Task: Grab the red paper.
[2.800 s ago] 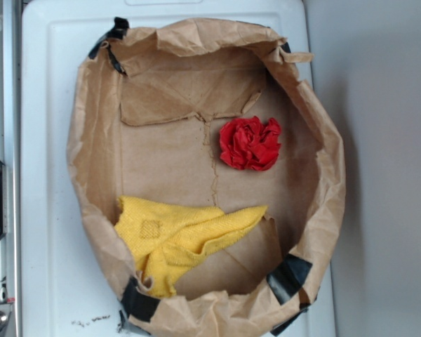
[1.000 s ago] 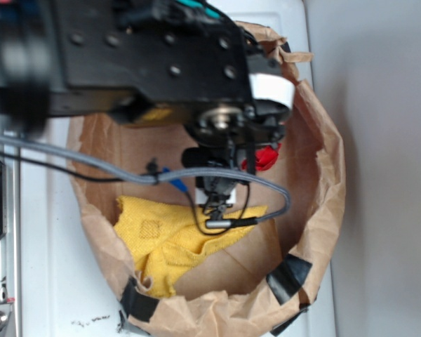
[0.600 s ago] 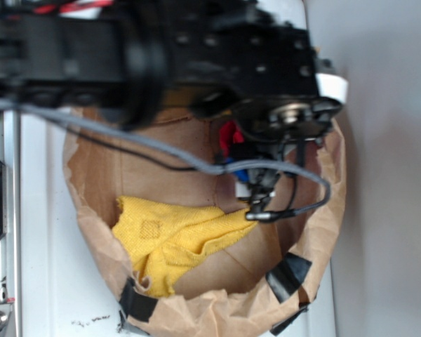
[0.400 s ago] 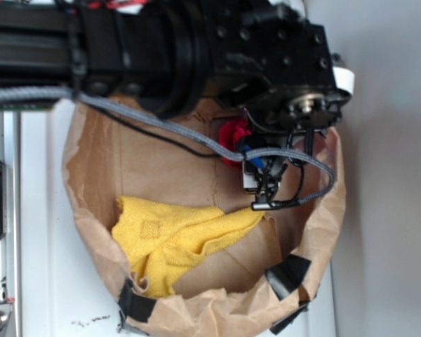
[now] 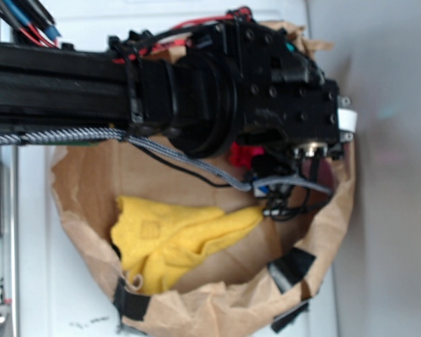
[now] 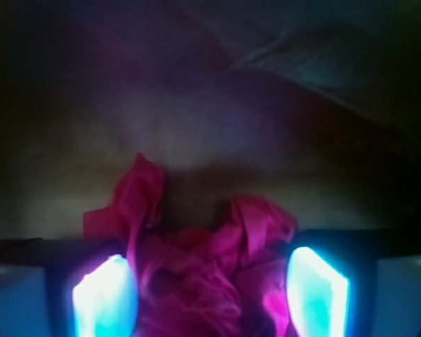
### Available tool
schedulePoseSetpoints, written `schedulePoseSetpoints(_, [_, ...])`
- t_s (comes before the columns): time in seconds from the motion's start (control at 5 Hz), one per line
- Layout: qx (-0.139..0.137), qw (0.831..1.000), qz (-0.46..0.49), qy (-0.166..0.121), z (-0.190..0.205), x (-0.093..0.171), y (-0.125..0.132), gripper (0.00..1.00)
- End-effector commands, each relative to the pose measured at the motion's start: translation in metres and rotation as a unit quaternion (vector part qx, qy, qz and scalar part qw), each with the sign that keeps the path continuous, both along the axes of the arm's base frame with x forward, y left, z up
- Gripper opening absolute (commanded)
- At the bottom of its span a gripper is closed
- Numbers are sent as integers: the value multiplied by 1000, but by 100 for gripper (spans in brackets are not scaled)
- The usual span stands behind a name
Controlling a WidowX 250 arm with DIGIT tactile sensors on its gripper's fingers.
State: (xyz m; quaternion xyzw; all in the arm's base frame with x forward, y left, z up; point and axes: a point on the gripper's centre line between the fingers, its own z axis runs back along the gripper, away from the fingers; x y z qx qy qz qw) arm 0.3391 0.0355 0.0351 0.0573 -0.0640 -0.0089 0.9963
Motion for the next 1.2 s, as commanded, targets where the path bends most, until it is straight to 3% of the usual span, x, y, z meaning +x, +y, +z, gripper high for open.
schedulePoseSetpoints(0.0, [-22,1000,-2,-21,19,-3,-1,0])
schedulePoseSetpoints(0.2, [-48,998,-8,-26,43,-12,5,0])
schedulePoseSetpoints(0.6, [-132,988,-48,-59,110,-57,15,0])
schedulePoseSetpoints(1.0, [-189,978,-57,-72,152,-69,33,0])
